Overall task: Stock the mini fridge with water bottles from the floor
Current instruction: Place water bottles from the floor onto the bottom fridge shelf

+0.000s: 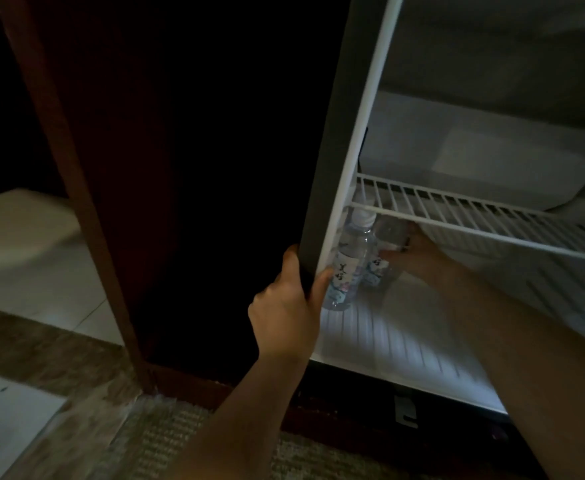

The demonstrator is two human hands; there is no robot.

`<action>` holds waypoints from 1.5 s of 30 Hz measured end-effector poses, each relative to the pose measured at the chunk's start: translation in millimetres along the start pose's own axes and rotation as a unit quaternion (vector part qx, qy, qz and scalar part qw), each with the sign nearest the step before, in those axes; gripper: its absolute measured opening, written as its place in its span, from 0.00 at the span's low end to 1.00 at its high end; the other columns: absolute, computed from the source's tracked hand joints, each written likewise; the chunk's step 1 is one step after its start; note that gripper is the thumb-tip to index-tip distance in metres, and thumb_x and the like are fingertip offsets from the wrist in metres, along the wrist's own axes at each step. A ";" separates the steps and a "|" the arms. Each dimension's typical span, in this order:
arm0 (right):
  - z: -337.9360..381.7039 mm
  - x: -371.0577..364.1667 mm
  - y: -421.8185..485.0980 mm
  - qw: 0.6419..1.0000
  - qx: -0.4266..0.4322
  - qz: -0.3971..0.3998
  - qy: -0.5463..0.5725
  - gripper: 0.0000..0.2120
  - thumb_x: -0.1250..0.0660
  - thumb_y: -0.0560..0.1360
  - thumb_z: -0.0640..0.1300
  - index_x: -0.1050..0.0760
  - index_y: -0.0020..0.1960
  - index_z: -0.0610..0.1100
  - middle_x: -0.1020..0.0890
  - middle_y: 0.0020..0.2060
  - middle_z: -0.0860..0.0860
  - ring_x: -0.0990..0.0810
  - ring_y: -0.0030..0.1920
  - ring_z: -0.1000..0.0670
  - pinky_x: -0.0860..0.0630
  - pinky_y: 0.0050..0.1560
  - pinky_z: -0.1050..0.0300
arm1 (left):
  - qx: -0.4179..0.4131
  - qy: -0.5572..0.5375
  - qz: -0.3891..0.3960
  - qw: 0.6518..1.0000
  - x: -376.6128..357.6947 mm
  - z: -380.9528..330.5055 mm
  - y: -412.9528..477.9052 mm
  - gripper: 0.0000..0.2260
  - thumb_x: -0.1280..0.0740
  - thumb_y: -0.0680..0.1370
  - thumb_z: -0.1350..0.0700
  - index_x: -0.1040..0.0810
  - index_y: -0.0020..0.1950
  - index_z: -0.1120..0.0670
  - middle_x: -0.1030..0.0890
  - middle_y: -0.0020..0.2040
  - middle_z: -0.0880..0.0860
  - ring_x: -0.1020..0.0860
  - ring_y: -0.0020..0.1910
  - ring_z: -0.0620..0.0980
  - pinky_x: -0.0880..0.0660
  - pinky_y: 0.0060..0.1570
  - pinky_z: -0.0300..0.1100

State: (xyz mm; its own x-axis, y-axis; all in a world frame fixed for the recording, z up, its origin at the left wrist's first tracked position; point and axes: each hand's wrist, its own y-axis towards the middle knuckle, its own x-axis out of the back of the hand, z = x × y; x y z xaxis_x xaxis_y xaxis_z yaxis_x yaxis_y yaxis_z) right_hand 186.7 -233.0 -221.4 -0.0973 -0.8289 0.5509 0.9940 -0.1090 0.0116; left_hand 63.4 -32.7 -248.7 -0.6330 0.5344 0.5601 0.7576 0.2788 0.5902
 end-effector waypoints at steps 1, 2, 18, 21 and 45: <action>-1.9 0.3 0.4 1.000 -0.006 0.006 -0.013 0.34 0.27 0.68 0.34 0.36 0.70 0.40 0.26 0.66 0.41 0.27 0.67 0.40 0.30 0.67 0.42 | 0.002 0.005 0.001 1.000 -0.1 0.3 -0.4 0.29 0.50 0.76 0.35 0.28 0.61 0.56 0.18 0.35 0.56 0.18 0.28 0.56 0.24 0.23 0.44; -1.8 1.2 -2.1 1.000 -0.015 0.010 -0.022 0.38 0.26 0.68 0.35 0.41 0.73 0.42 0.28 0.68 0.41 0.29 0.68 0.41 0.30 0.67 0.41 | 0.003 0.004 0.005 1.000 -0.2 -0.1 -1.3 0.30 0.50 0.76 0.35 0.28 0.62 0.56 0.17 0.36 0.56 0.18 0.30 0.57 0.24 0.25 0.44; -11.8 -30.2 -106.8 0.993 -0.008 -0.046 -0.107 0.07 0.36 0.73 0.36 0.22 0.37 0.37 0.21 0.37 0.40 0.22 0.41 0.44 0.29 0.42 0.55 | 0.090 -0.058 0.146 0.984 37.5 9.2 -14.1 0.24 0.37 0.77 0.44 0.36 0.71 0.49 0.23 0.63 0.53 0.23 0.61 0.54 0.23 0.54 0.49; -7.3 -47.1 -127.7 0.996 -0.015 -0.009 -0.086 0.12 0.32 0.72 0.41 0.28 0.32 0.49 0.19 0.38 0.44 0.19 0.44 0.42 0.23 0.49 0.49 | 0.079 -0.063 0.267 0.958 58.0 38.1 -21.7 0.22 0.35 0.76 0.45 0.31 0.68 0.51 0.25 0.65 0.51 0.25 0.63 0.51 0.25 0.59 0.48; 105.6 -280.7 -282.7 0.857 0.131 0.427 -0.258 0.10 0.38 0.77 0.44 0.31 0.39 0.54 0.25 0.47 0.50 0.28 0.48 0.52 0.31 0.52 0.61 | 0.128 0.302 0.512 0.794 297.0 237.2 -39.4 0.21 0.35 0.77 0.48 0.30 0.66 0.58 0.27 0.65 0.58 0.27 0.63 0.55 0.30 0.60 0.45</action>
State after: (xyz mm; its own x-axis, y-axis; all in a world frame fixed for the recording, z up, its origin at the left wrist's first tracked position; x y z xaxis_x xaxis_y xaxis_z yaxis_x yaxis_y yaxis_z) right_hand -61.6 88.5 -291.2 0.6384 -0.1856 0.7469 0.6761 0.5990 -0.4290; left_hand -116.7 304.3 -243.5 0.4330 0.1271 0.8924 0.8831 0.1388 -0.4482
